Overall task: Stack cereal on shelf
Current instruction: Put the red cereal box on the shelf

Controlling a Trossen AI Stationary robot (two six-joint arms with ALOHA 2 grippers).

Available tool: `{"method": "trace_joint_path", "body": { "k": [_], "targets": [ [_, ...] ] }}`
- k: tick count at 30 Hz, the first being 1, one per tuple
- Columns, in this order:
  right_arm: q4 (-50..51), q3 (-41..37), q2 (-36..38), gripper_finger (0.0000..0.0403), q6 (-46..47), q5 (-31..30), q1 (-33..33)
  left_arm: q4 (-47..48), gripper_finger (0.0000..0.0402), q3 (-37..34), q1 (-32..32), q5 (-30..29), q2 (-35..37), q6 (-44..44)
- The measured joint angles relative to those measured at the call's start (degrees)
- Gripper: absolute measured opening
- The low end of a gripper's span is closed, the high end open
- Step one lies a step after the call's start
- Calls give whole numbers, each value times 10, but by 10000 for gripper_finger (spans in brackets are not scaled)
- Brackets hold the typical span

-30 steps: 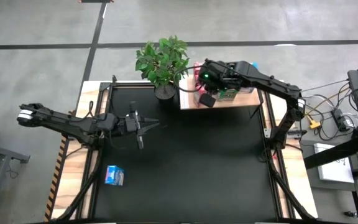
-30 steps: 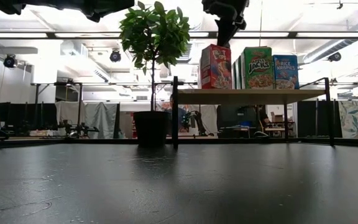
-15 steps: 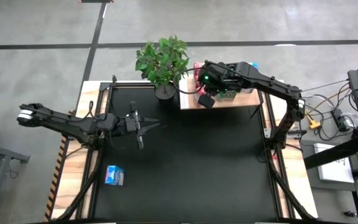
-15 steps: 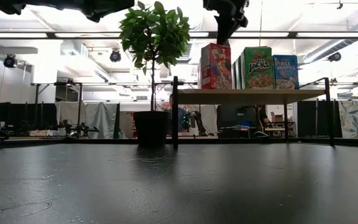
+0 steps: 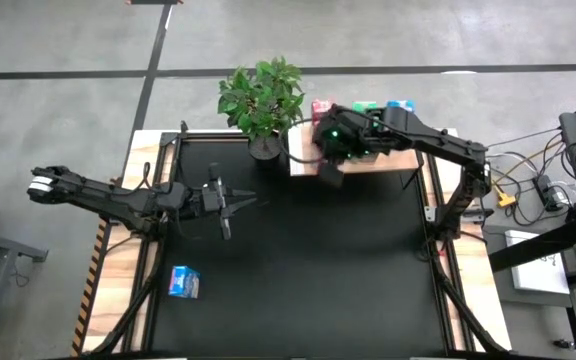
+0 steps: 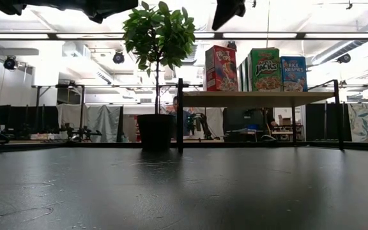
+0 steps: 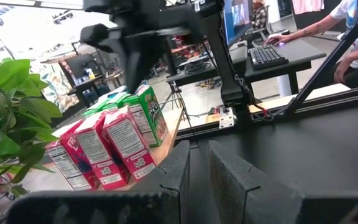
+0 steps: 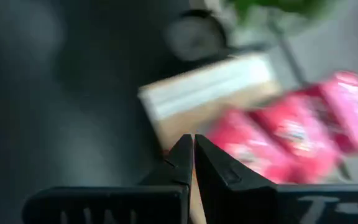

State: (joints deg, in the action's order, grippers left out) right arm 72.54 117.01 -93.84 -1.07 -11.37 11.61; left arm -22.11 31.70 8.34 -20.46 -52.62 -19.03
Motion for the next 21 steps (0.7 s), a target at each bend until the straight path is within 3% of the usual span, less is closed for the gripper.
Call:
{"method": "trace_joint_path", "body": {
  "k": [5, 11, 15, 21],
  "targets": [
    [41, -5, 0, 9, -25, 89, -29, 1, 39, 0, 0, 0, 0, 0],
    [57, -44, 0, 9, -11, 78, -34, 1, 39, 0, 0, 0, 0, 0],
    [6, -88, -1, 9, -26, 18, -34, 1, 39, 0, 0, 0, 0, 0],
    [-70, -126, -1, 9, -56, -6, -31, 1, 39, 0, 0, 0, 0, 0]
  ]
}}
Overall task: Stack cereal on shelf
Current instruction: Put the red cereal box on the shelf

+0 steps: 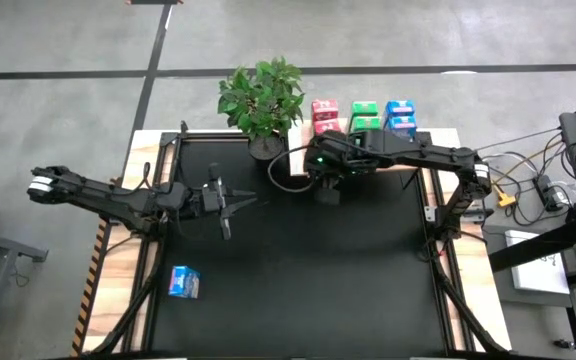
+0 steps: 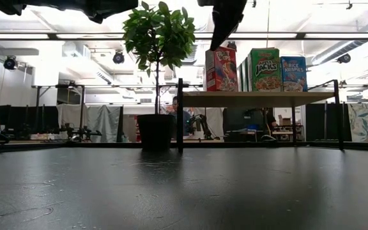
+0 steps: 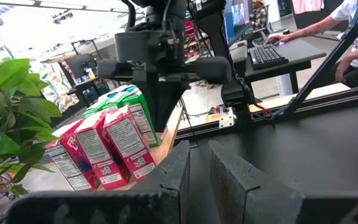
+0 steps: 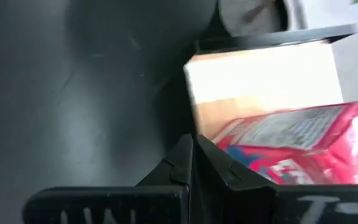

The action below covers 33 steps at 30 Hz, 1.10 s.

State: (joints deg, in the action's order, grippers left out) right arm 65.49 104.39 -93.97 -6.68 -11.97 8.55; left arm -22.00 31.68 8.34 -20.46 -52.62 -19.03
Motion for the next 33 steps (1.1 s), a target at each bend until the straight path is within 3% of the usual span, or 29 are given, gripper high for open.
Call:
{"method": "trace_joint_path", "body": {
  "k": [16, 25, 33],
  "targets": [
    [-36, -6, 0, 9, -22, -75, 33, 0, 39, 0, 0, 0, 0, 0],
    [-67, -5, 0, 9, -27, -76, 36, 0, 39, 0, 0, 0, 0, 0],
    [-38, 62, 0, 9, -35, -74, 31, 1, 39, 0, 0, 0, 0, 0]
  ]
}}
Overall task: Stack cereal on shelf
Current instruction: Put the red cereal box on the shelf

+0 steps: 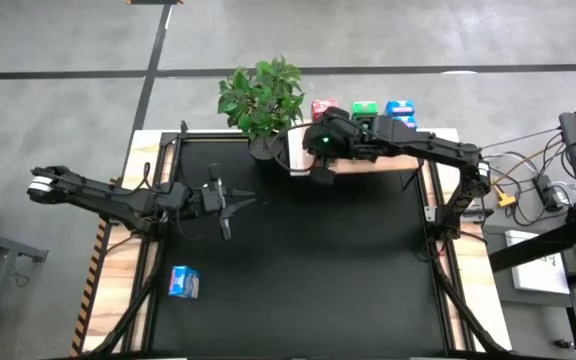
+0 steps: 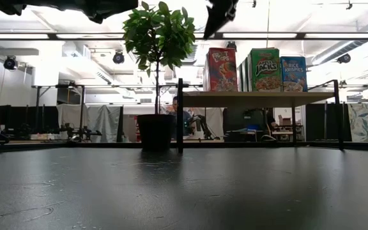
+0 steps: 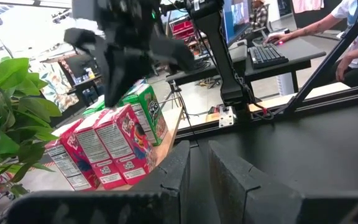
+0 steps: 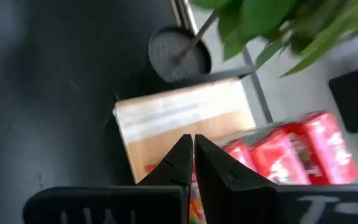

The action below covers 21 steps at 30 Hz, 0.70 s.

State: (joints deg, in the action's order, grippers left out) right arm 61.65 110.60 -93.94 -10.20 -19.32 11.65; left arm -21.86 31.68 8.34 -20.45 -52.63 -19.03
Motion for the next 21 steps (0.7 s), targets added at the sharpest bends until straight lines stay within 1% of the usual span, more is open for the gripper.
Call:
{"method": "trace_joint_path", "body": {
  "k": [3, 7, 10, 15, 18, 21],
  "targets": [
    [3, 29, 2, 9, -12, 4, 11, 0, 39, 0, 0, 0, 0, 0],
    [21, 40, 2, 9, -22, 22, 50, 0, 39, 0, 0, 0, 0, 0],
    [31, 30, 2, 9, -16, 33, 92, 0, 39, 0, 0, 0, 0, 0],
    [29, 8, 1, 9, -14, 32, 151, 1, 39, 0, 0, 0, 0, 0],
    [26, -4, 1, 9, -14, 57, 166, 1, 39, 0, 0, 0, 0, 0],
    [19, -16, 1, 9, -14, 66, 169, 1, 39, 0, 0, 0, 0, 0]
  ]
}}
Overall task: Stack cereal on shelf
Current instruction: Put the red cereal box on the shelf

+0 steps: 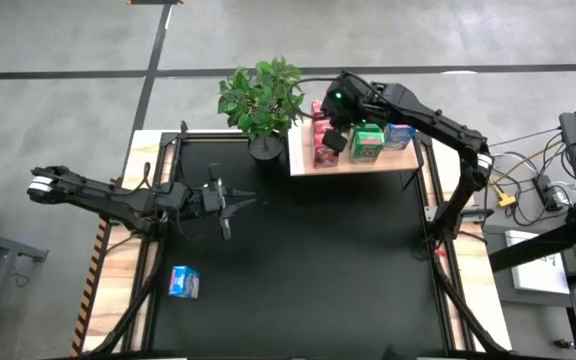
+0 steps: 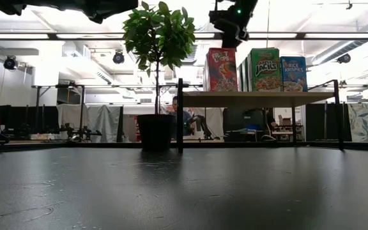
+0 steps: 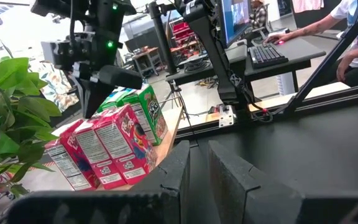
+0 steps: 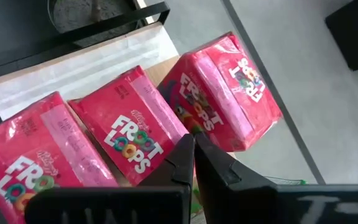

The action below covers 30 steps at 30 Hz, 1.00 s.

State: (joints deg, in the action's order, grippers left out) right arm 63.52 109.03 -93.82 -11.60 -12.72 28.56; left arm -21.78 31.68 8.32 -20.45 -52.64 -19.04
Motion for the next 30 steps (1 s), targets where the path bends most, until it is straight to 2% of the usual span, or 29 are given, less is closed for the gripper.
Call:
{"method": "trace_joint_path", "body": {
  "k": [17, 30],
  "targets": [
    [-10, 5, 2, 9, 32, 9, -6, 1, 39, 0, 0, 0, 0, -2],
    [-17, 45, 3, 9, 20, 14, -8, 1, 39, 0, 0, 0, 0, -2]
  ]
}}
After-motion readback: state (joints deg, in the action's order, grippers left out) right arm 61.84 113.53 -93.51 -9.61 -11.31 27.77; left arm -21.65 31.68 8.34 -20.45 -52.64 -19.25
